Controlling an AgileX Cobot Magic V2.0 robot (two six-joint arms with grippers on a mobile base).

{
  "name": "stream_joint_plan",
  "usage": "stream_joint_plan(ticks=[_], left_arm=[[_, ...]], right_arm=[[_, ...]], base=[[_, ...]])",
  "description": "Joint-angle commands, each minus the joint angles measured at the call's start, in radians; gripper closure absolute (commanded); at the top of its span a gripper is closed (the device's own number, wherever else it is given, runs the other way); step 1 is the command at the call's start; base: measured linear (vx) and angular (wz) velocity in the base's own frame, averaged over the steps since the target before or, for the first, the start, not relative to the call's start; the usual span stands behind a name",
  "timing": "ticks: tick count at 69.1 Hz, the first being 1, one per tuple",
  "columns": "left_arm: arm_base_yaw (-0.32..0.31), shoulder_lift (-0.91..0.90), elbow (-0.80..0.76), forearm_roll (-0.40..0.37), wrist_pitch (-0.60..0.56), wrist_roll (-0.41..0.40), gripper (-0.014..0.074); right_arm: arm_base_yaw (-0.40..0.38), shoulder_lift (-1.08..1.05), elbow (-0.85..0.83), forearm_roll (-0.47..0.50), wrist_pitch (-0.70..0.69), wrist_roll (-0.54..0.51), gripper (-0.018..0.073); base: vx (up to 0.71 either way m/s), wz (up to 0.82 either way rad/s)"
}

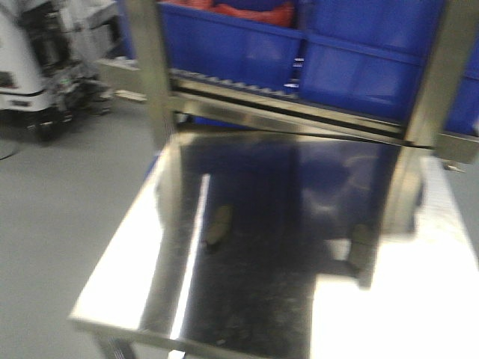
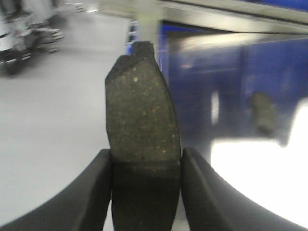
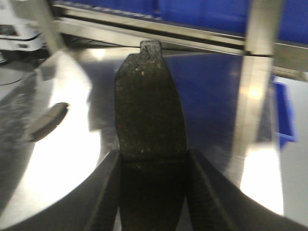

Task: Move and align brake pads A on conveyor
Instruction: 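Turn the base away from the steel table holding both pads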

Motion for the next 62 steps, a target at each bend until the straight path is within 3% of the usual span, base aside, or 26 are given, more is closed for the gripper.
stream_joint_plan(ticks=[1, 62], left_arm=[[-0.005, 0.006, -0.030, -0.011, -0.097, -0.002, 0.0603], [-0.005, 0.006, -0.030, -0.011, -0.093, -0.002, 0.0603]], right_arm=[[-0.003, 0.006, -0.030, -0.006, -0.094, -0.006, 0.0566], [-0.003, 0.006, -0.030, -0.006, -0.094, -0.006, 0.0566]], base=[[-0.13, 0.80], [-0.18, 0.81]])
